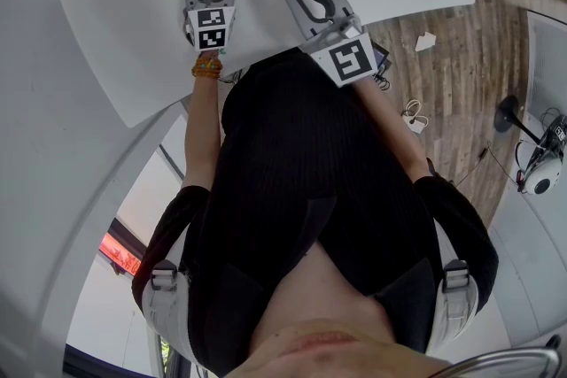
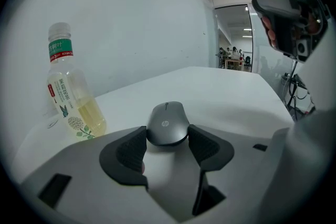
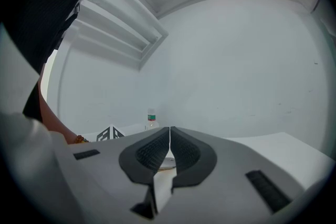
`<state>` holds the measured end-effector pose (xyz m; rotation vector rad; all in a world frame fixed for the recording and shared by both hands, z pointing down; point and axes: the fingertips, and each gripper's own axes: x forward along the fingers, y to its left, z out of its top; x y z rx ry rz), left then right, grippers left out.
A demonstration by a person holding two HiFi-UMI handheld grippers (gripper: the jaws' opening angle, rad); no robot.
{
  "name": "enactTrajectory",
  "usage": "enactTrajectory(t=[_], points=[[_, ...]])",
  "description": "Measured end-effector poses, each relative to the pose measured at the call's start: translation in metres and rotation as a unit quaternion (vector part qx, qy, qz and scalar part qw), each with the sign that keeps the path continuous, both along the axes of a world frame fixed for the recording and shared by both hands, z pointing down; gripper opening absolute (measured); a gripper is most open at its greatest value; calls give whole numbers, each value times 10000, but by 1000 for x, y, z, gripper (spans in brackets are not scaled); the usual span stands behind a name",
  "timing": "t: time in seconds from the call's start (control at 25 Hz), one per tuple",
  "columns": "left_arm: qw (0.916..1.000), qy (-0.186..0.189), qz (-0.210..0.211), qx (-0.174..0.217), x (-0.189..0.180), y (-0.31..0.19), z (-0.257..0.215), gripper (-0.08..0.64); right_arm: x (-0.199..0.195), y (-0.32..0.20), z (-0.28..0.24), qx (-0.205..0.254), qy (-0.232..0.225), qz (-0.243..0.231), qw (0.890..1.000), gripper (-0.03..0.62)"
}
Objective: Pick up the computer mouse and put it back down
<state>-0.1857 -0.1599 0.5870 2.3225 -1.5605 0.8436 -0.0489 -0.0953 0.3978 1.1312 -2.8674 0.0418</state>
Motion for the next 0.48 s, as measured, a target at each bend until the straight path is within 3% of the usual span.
enactTrajectory(t=[0.48], points=[[9999,45,58,112,4,20,-8,255,-4,11,-1,28,16,-119,9999,29]])
